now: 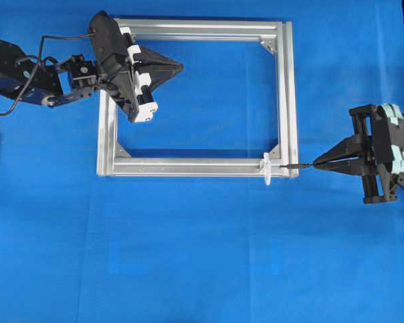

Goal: Insert the wire through the string loop located on the right side.
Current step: 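Push the USB plug leftward through the white zip-tie loop, then move the left gripper right toward the plug emerging from the loop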

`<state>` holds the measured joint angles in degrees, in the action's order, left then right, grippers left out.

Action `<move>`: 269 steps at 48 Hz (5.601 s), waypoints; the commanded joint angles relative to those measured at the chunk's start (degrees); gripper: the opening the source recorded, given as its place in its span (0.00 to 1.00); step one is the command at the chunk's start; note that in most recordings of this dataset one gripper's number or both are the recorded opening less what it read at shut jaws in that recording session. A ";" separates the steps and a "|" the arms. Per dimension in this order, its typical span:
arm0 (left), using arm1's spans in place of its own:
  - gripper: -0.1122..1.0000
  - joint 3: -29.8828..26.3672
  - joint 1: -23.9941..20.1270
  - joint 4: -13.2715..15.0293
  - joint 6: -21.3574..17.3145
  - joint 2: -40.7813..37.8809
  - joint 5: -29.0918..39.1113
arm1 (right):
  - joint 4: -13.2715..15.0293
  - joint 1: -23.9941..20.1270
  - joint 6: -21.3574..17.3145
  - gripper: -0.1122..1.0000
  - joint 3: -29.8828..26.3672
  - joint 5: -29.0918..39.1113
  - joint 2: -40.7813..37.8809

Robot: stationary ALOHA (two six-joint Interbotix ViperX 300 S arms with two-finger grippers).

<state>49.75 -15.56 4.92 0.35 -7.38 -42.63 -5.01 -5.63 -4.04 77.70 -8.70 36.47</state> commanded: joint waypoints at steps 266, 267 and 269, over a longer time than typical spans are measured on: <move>0.10 -26.10 19.95 -0.18 -0.26 -8.61 18.02 | -0.62 0.09 -0.18 0.06 -10.90 -15.73 -23.47; 0.10 -26.10 19.95 -0.26 -0.35 -8.61 18.02 | -0.62 0.09 -0.18 0.06 -10.90 -15.73 -23.47; 0.10 -26.10 19.86 -0.18 -0.44 -8.61 18.02 | -0.62 0.09 -0.18 0.06 -10.99 -15.73 -23.47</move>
<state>24.87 4.48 4.83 0.09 -17.05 -24.43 -5.63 -5.63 -4.31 67.68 -23.73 12.74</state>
